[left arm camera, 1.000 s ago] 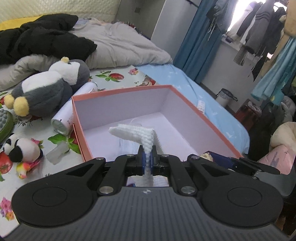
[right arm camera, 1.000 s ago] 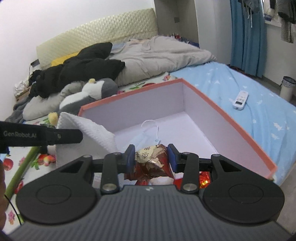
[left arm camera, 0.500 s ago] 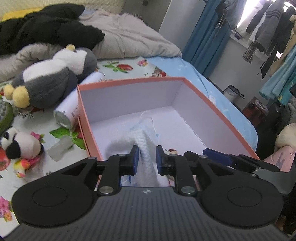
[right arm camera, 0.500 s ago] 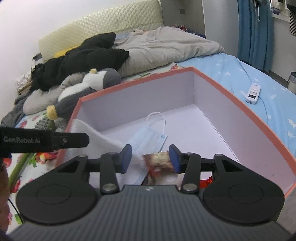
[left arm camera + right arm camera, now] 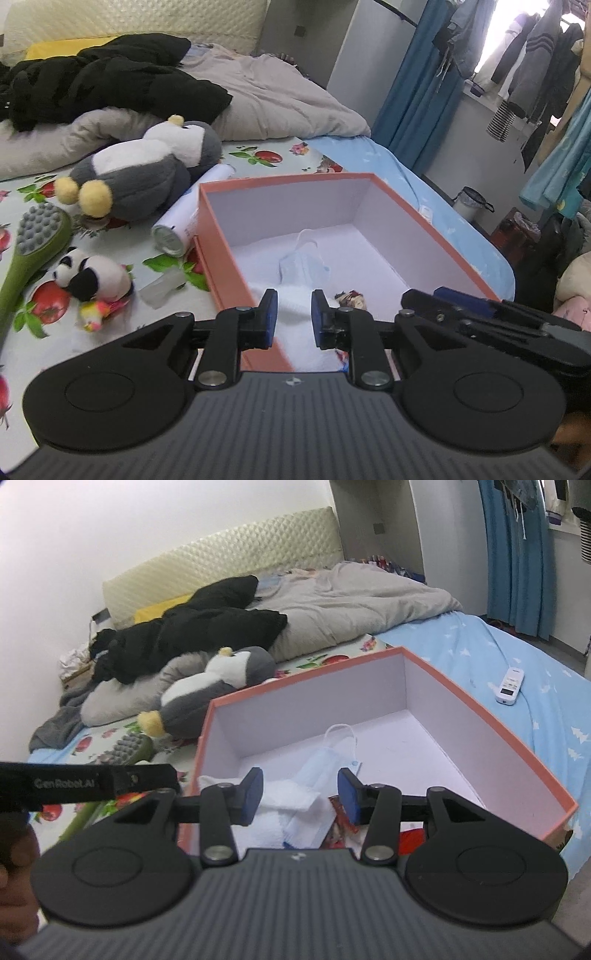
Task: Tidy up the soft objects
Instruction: 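Lower the towel and red wrapper into the pink box and open both tools, then withdraw both tools from the pink box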
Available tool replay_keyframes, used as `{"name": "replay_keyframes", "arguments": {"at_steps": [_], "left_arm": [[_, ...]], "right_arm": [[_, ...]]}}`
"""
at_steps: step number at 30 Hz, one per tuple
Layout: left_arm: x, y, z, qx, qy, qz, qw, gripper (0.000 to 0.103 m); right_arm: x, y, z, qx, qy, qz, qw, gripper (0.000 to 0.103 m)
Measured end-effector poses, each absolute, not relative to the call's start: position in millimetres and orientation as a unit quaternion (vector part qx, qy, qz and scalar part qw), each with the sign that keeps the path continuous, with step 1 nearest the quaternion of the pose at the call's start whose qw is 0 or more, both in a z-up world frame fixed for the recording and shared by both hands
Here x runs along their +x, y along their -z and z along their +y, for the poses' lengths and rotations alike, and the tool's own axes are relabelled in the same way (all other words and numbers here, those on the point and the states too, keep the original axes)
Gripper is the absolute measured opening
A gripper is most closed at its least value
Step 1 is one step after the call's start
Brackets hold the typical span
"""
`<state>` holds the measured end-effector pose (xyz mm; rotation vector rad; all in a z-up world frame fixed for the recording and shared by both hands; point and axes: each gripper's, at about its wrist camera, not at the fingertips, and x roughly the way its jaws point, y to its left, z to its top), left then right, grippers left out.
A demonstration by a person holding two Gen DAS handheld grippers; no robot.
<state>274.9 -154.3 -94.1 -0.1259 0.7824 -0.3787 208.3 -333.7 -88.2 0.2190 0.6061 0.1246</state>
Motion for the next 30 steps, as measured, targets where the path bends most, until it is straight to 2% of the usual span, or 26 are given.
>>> {"name": "replay_keyframes", "arguments": {"at_steps": [30], "left_arm": [[178.5, 95.9, -31.1, -0.122, 0.102, 0.387, 0.908, 0.023]], "right_arm": [[143.9, 84.7, -239.2, 0.101, -0.161, 0.346, 0.919, 0.048]]}}
